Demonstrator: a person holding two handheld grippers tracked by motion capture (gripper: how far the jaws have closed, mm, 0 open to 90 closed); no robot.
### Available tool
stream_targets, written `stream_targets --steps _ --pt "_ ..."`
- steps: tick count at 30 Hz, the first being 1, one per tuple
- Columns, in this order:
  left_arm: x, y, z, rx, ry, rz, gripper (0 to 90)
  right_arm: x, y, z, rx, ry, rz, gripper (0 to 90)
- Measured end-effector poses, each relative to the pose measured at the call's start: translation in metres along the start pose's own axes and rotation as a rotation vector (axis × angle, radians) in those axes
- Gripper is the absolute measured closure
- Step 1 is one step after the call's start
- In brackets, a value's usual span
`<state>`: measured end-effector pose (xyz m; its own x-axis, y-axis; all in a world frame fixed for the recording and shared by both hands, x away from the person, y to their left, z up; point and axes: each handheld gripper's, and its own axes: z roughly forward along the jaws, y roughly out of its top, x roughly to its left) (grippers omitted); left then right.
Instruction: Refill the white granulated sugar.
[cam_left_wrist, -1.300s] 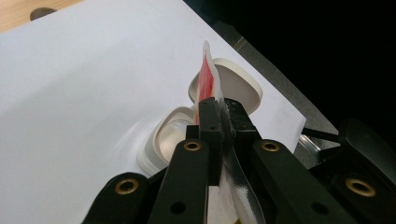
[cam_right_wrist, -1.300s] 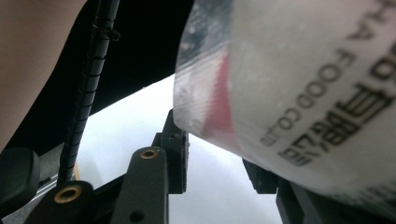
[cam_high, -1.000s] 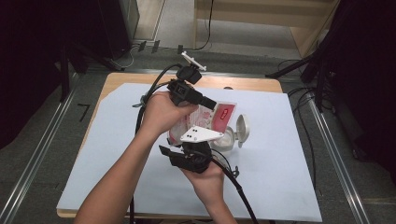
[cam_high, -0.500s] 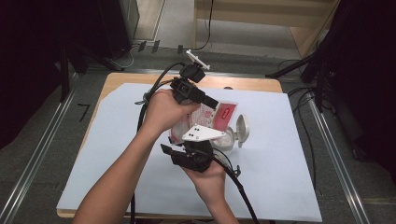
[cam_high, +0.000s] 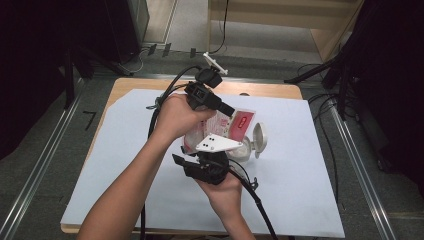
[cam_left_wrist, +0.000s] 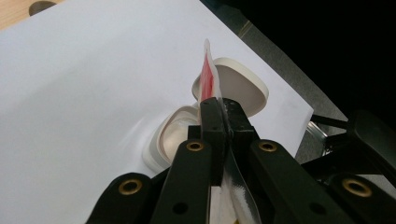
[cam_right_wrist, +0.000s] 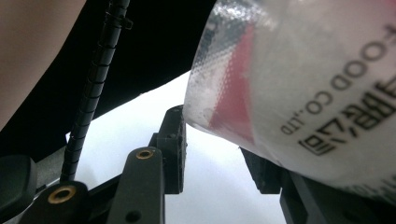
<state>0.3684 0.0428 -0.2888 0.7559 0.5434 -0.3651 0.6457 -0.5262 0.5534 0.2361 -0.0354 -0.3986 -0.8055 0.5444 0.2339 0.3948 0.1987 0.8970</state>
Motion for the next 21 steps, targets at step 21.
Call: stream_targets --steps 21 --pt "-0.0066 0.0051 0.002 0.014 0.026 0.035 89.6 -0.0016 0.0005 -0.0026 -0.014 -0.004 0.019 62.0"
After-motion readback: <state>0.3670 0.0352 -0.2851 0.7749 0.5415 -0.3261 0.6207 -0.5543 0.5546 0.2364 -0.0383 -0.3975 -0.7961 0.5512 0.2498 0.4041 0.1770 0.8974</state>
